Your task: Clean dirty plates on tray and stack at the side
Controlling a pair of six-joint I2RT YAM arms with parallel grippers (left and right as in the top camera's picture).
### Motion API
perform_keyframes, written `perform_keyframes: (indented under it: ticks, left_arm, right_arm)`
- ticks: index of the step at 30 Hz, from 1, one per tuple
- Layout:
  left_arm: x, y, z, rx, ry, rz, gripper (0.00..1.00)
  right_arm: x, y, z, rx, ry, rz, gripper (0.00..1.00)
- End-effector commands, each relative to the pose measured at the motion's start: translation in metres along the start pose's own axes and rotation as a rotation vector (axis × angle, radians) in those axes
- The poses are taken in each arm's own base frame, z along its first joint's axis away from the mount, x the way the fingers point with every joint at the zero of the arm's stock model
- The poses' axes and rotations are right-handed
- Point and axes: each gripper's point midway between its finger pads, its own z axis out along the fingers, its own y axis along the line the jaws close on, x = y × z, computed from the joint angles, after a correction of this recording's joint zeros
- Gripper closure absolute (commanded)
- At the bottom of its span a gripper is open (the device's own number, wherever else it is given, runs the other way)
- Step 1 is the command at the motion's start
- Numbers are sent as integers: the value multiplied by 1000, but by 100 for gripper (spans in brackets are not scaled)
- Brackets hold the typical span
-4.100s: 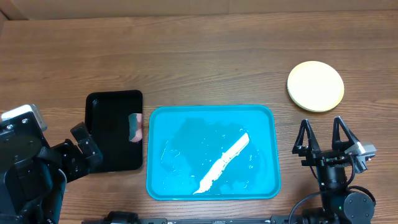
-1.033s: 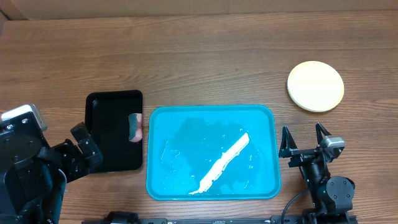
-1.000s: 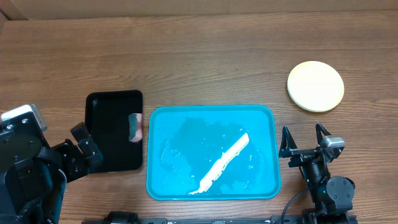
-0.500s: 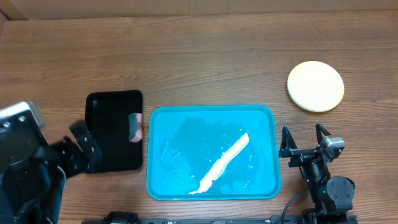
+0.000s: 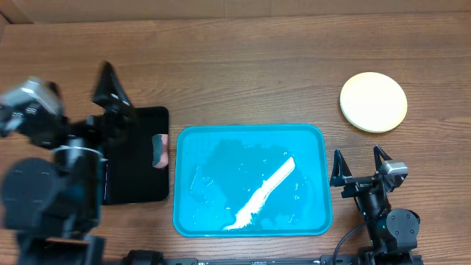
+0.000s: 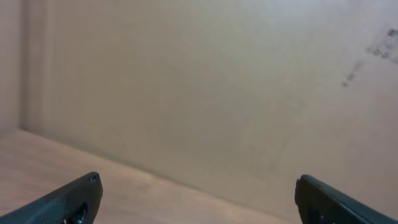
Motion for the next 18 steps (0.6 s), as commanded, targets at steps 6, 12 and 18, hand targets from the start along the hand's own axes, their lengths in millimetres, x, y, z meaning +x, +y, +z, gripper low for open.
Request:
perform_keyframes:
  ticks: [6, 12, 18]
  left_arm:
    - [108, 27, -6, 109, -18, -207, 0]
    - [148, 47, -23, 158, -111, -289, 0]
    - [165, 58, -35, 172, -147, -319, 0]
  right_arm:
    - [1, 0, 0, -2, -7, -5, 0]
    - [1, 0, 0, -2, -7, -5, 0]
    - [1, 0, 0, -2, -7, -5, 0]
